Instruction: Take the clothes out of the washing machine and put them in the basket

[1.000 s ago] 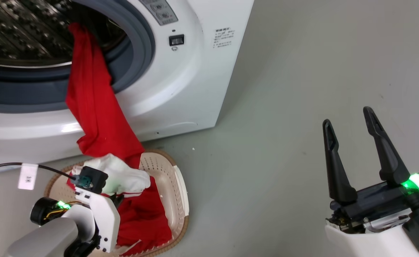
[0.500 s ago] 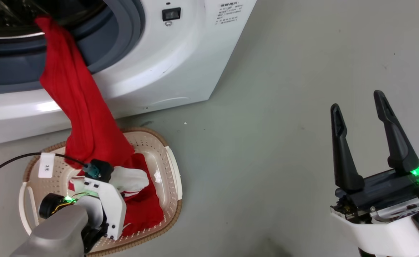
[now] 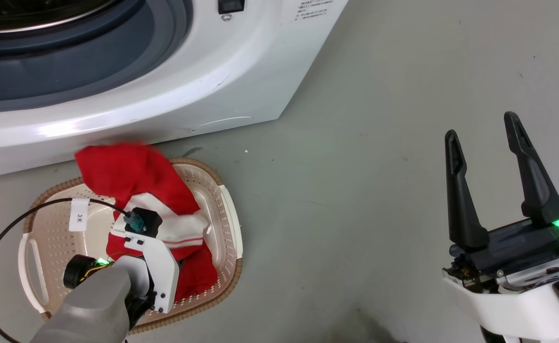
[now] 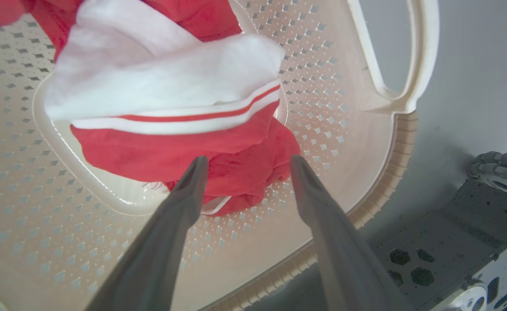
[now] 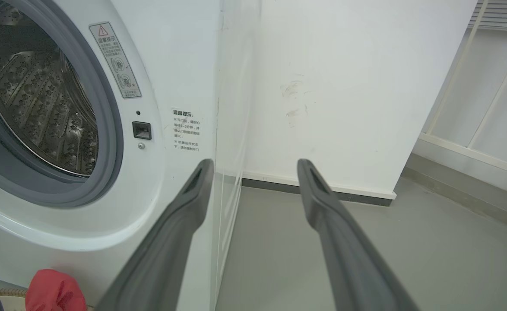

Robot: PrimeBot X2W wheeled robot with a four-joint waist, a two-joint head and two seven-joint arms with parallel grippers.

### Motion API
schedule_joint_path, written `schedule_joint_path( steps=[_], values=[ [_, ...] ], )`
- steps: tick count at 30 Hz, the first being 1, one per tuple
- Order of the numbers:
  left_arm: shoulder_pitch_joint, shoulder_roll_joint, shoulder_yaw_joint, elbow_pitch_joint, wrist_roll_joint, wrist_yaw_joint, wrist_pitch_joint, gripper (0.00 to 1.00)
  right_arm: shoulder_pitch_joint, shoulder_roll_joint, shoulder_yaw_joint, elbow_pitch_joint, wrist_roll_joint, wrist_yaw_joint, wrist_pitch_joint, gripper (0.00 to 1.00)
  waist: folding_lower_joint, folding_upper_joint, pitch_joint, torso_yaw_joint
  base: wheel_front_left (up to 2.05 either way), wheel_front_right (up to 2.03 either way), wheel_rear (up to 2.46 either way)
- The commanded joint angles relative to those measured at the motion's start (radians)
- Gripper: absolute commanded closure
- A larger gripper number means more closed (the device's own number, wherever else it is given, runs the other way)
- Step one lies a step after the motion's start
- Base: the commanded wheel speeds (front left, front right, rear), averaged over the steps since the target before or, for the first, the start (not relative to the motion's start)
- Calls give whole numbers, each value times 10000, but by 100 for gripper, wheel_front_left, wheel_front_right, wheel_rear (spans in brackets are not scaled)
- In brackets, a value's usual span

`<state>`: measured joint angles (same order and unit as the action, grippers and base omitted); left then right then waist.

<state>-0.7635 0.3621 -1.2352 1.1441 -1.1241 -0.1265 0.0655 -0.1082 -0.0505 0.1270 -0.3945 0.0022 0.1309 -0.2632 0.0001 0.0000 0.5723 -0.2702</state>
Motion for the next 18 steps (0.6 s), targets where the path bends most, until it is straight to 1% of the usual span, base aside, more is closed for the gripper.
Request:
schedule_joint_path(
  steps=[1,5,10,18],
  values=[
    [-94,-122,-45,162,51,-17,-105,0,-119,5,-11,-8,-72,-3,-23,0,-1,0,-38,42,0,0,0],
    [-77,-311,-88,344,44,-23,-179,0,-96,5,37,33,-137,-3,-23,0,-1,0,-210,126,0,0,0],
    [142,-401,-147,365,-36,-28,-281,0,5,5,111,92,-166,-3,-23,0,-1,0,-539,190,0,0,0],
    [661,-520,-259,261,152,-30,-1200,0,401,4,199,331,-129,-3,-23,0,-1,0,-1606,390,0,0,0]
  ],
)
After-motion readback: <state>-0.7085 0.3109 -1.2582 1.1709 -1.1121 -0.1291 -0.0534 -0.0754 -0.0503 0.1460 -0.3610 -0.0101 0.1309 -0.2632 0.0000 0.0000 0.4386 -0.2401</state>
